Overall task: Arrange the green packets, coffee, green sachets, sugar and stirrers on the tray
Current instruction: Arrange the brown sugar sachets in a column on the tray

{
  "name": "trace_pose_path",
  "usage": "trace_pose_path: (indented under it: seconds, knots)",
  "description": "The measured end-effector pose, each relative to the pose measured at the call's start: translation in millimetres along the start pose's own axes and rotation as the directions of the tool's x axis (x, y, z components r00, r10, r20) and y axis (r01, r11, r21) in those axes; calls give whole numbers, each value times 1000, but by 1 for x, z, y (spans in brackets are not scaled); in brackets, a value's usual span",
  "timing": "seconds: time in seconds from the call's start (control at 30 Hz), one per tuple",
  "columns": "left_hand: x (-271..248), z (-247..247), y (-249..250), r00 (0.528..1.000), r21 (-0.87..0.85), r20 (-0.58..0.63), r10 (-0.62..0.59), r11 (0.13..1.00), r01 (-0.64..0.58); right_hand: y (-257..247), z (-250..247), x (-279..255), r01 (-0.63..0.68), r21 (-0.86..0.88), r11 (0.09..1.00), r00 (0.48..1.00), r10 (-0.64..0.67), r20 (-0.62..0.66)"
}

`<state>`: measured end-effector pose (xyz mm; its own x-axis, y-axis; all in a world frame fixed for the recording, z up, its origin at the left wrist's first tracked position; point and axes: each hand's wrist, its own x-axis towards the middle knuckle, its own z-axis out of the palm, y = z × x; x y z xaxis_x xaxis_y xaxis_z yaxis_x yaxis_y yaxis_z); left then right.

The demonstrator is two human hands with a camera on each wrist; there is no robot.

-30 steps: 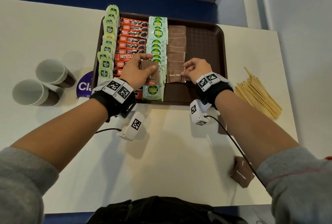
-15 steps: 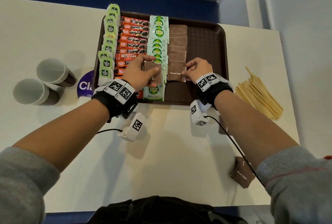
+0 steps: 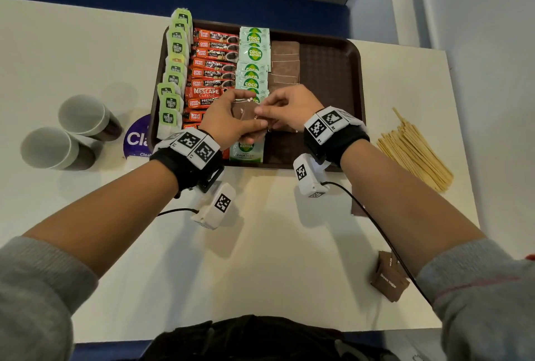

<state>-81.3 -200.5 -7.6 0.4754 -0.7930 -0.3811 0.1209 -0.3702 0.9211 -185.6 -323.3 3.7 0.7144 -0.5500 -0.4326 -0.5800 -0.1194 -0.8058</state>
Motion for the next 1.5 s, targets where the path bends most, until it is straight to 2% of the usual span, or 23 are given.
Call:
trace_pose_path:
  seconds: [0.1,0.23,0.33,0.47,0.53,0.67,0.77,0.83,0.97,1.03,1.1,1.3,1.4,1.5]
  knots:
    - [-1,0,-2,1000,-3,25,-14,1000,14,-4,0,2,14,28,1000,1000,-15,23]
    - [0,0,1,1000,8,-19,-25,1000,25,-5,-8,4,122,-81,989,990,-127,-65]
    - [1,1,4,999,-5,-26,-24,1000,24,-6,-15,5,150,-124,981,981,-163,-101]
    - [2,2,7,1000,65,-14,-15,998,16,-11,-24,1,234,-269,934,972,-232,39]
    - [1,3,8,999,71,37,-34,997,31,-13,-24,1,257,-280,925,966,-252,53]
    - [1,5,8,997,47,61,-44,998,42,-7,-20,3,187,-115,976,978,-196,-73]
    - [2,5,7,999,-2,13,-33,999,33,-1,-22,-1,71,-57,996,997,-71,13]
    - [2,5,7,999,-20,-8,-34,999,33,4,-20,-4,30,37,999,997,-32,69]
    - [3,3,6,999,-10,-16,-50,999,49,15,-25,0,31,110,994,989,-14,-145]
    - [5,-1,5,997,-12,-51,-55,998,54,21,-30,1,11,78,997,975,7,-222]
    - [6,-4,6,996,-16,-78,-53,999,52,29,-33,2,-21,-5,1000,971,19,-238]
    - [5,-8,8,992,-22,-114,-55,998,52,42,-32,-1,-79,-345,935,991,37,-127]
    - [4,-6,7,994,-18,-91,-56,998,54,45,-29,-4,-89,-393,915,991,41,-130]
    - [5,-5,5,995,-4,-87,-55,998,55,48,-24,-2,-105,-385,917,982,34,-187]
